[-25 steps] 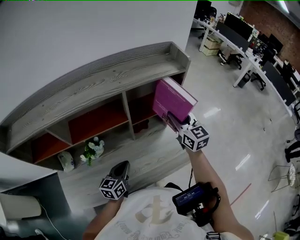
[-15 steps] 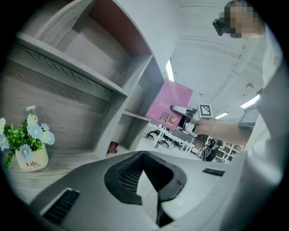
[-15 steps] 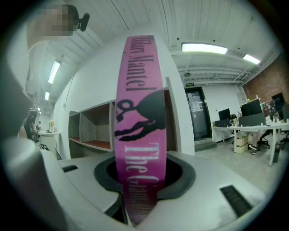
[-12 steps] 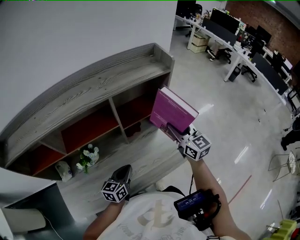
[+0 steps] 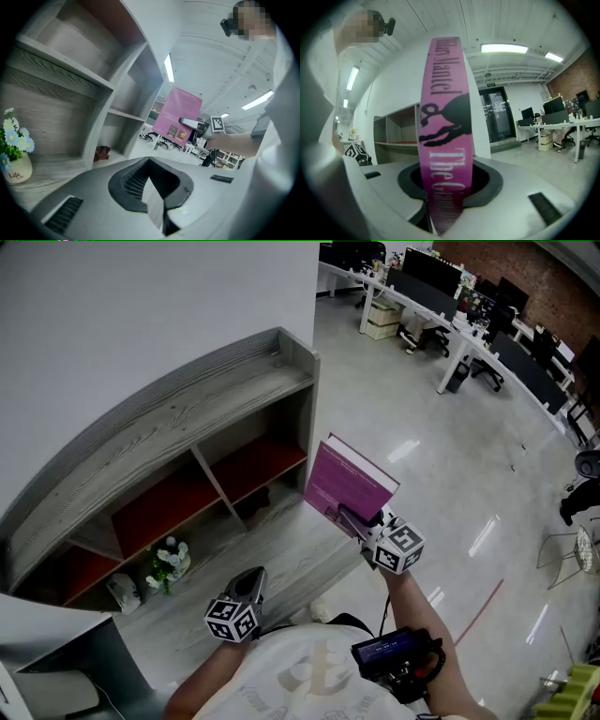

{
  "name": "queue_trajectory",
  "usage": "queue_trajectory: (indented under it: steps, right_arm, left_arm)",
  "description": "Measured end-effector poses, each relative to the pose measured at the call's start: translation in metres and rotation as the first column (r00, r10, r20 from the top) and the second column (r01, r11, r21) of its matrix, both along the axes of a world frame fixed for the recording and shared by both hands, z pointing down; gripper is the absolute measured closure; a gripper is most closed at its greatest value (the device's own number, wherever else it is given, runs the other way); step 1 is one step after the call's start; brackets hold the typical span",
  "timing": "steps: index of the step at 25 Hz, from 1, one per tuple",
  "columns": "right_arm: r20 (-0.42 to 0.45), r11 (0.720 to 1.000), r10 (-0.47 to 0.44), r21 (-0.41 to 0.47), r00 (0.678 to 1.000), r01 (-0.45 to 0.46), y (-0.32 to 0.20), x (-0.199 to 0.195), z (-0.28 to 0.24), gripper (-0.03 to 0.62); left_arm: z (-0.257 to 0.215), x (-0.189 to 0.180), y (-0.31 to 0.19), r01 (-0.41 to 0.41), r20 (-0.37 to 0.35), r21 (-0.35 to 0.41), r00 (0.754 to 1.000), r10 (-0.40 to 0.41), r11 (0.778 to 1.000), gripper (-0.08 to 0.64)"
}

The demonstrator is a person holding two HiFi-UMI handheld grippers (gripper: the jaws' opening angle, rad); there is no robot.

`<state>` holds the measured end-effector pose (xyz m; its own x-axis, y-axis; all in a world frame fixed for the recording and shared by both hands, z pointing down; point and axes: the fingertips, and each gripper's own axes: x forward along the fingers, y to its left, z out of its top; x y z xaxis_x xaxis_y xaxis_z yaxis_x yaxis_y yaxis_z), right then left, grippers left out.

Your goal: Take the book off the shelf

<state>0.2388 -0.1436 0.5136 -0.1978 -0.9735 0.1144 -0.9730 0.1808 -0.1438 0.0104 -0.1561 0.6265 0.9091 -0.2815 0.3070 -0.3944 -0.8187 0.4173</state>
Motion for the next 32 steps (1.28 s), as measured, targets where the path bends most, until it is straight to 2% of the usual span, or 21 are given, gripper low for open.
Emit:
queue_trajectory:
  steps: [21, 32]
  right_arm:
    - [0.054, 0.992, 0.070, -0.104, 0.996, -0.065, 0.090, 0.036, 0.059, 0.443]
    - [0.078, 0.987, 0.110, -0.124, 0.991, -0.100, 0.116, 0.045, 0.076, 0.445]
  left_arm:
    - [-0.001, 0.077, 0.022, -0.134, 0.028, 0.008, 0.991, 0.134, 0.991, 0.558]
    - [-0.005, 0.103, 0.030, -0.178, 0.040, 0.023, 0.983, 0.177, 0.984, 0.558]
